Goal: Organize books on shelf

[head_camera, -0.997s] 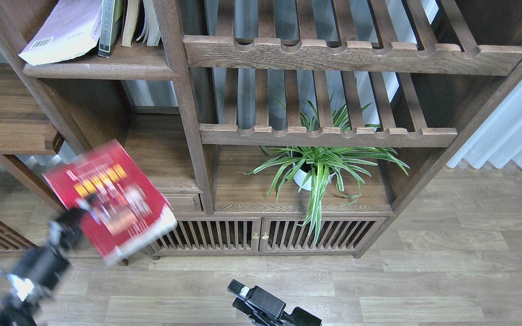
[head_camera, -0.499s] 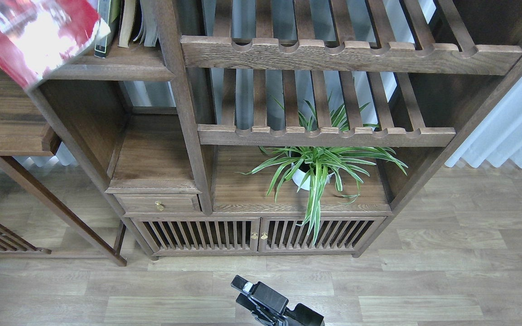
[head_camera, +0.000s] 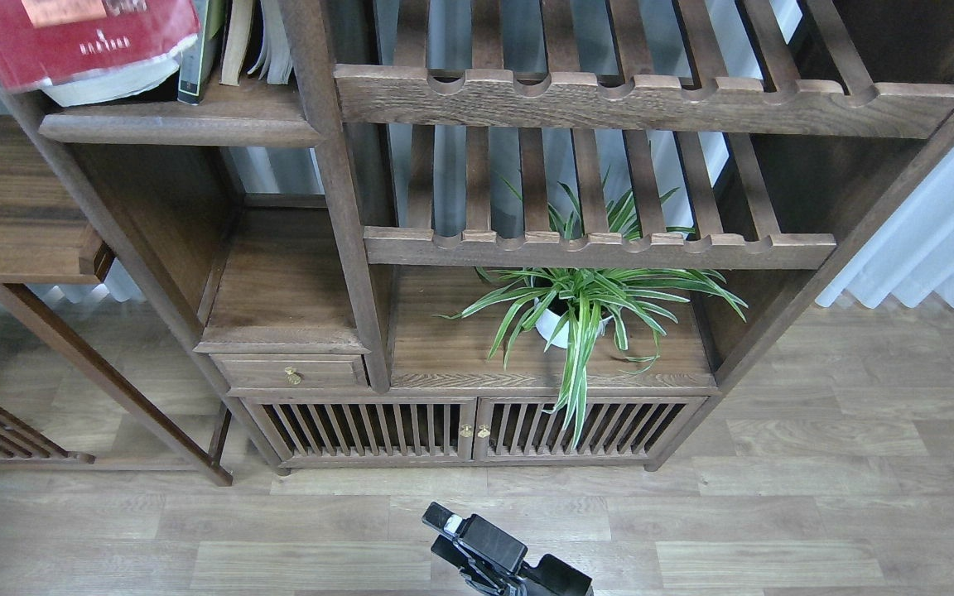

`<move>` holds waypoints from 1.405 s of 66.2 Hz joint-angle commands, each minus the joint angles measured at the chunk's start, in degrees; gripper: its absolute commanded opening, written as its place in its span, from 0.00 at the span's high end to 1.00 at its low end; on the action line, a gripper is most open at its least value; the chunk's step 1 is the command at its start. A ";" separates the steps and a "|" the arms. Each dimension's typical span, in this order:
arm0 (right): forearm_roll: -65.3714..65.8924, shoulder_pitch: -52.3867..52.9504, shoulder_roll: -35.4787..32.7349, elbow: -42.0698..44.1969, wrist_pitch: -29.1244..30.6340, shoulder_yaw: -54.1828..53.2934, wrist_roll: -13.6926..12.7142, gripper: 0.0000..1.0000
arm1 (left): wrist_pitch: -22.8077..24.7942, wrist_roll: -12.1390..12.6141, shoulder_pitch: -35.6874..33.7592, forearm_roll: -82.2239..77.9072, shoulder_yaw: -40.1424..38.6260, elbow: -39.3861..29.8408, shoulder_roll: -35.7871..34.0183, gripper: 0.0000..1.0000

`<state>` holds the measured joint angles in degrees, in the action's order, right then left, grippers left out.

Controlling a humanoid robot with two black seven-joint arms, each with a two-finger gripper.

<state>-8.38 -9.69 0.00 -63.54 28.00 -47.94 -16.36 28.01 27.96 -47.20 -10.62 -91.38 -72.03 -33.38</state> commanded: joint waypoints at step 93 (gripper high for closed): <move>-0.24 8.63 0.00 -0.62 0.00 -5.85 8.54 0.02 | -0.01 0.04 -26.89 -13.20 17.73 35.12 7.01 0.99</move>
<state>-8.53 -3.95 0.00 -64.22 28.00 -52.04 -9.40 28.00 28.00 -73.78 -21.63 -73.99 -39.34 -28.62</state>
